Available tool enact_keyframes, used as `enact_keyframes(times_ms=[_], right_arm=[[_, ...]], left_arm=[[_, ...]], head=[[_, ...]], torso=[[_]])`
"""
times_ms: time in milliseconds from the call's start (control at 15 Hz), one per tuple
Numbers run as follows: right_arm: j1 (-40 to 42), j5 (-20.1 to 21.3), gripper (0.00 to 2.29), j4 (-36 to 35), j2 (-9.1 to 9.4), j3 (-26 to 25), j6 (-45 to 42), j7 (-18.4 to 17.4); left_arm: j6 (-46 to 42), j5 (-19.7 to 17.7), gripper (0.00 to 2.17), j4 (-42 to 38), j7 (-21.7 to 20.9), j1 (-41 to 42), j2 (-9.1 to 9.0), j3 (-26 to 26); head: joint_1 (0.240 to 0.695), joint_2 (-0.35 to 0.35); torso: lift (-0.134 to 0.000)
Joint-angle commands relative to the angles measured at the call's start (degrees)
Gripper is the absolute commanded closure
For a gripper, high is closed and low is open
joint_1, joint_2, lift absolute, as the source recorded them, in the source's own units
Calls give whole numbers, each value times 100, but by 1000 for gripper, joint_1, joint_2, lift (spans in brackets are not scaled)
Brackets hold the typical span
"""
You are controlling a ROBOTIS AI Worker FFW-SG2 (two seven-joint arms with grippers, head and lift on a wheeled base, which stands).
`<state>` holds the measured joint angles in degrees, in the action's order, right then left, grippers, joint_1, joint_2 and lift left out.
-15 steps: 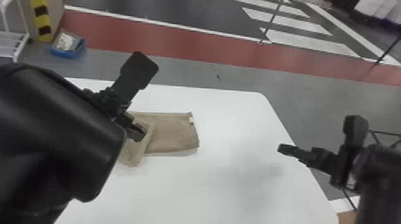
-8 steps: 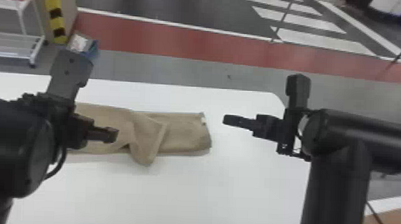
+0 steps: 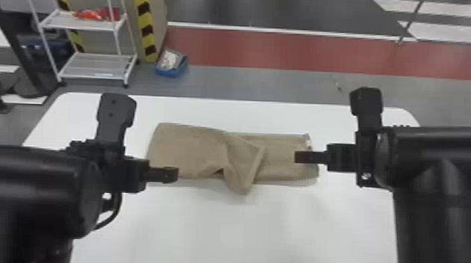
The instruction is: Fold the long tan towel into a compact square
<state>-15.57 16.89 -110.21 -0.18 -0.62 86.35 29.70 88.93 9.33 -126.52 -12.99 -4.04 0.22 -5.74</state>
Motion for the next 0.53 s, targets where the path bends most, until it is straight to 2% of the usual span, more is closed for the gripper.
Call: enact_keyframes(times_ms=[0,200,467], right_arm=[[-183,-46,350,299,23,159,-289,-44],[-218,-239,404,387,23,361,-325,-123],[-324,-1276,414,835,23,291,62,-149]], left_arm=[[-55,-45,73,-5,-10,131,13,64],[-73,-45,76,-66,-45,210,13,99],[-73,-45,76,-154,-45,281,13,108]], head=[[695,-32],[695,-14],[695,26]], torso=[[-124],[-124],[-124]])
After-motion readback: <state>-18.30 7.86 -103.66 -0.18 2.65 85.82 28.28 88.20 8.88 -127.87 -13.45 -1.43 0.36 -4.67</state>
